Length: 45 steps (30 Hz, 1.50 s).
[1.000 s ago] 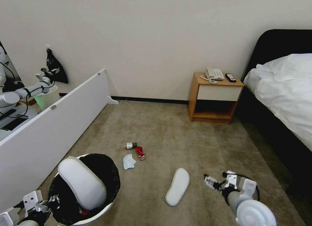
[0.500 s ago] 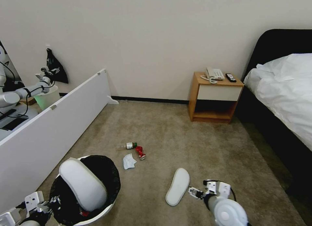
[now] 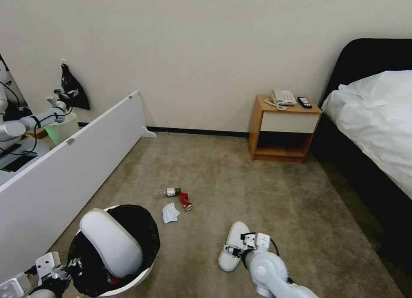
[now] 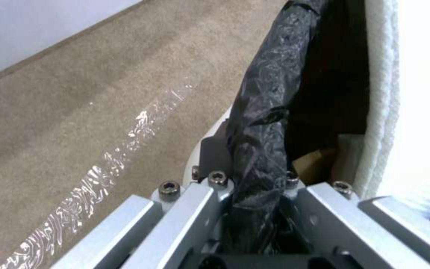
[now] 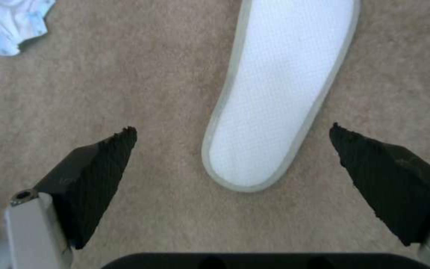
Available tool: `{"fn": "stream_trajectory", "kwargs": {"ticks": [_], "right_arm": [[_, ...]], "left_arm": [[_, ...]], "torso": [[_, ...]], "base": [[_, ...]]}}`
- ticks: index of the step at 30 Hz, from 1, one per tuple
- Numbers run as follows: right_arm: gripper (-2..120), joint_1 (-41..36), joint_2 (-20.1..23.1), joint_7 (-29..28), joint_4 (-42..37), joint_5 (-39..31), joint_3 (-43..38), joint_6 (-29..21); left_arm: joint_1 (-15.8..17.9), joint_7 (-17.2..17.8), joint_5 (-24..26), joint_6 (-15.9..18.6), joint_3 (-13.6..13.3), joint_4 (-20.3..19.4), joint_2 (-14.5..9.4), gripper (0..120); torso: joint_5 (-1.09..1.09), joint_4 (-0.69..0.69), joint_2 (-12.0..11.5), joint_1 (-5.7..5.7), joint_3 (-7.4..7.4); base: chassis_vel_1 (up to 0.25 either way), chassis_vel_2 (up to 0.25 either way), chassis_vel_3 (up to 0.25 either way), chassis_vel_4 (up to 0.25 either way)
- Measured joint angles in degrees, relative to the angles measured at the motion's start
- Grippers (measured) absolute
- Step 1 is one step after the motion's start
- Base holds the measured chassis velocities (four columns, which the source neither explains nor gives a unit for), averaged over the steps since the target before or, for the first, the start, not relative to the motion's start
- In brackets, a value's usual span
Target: Pick up the trash bin and place the garbage on the floor into it.
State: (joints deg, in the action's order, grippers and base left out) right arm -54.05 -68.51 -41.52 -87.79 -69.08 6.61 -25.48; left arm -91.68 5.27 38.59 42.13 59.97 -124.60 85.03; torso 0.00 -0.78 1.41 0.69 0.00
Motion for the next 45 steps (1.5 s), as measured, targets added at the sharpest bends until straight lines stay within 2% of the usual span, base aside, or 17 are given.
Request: {"fn": "stream_trajectory", "kwargs": {"ticks": [12,45], "right_arm": [[98,3.93,-3.39,2.1,8.88,2.42,1.71,1.3],[98,8.87,-7.13,6.74,23.32,7.27,3.35,3.07]], "left_arm": [[0.02,-0.2,0.15,0.0,-0.06,0.15,-0.12,2],[0.34,-0.72,0.2,0.0,-0.88,0.94,-0.3,2]], "torso": [[0.0,-0.01,0.0,0.0,0.0],[0.0,-0.01,0.01,0.0,-0.01]], "base": [[0.0,0.0,0.0,0.0],[0.0,0.0,0.0,0.0]]}}
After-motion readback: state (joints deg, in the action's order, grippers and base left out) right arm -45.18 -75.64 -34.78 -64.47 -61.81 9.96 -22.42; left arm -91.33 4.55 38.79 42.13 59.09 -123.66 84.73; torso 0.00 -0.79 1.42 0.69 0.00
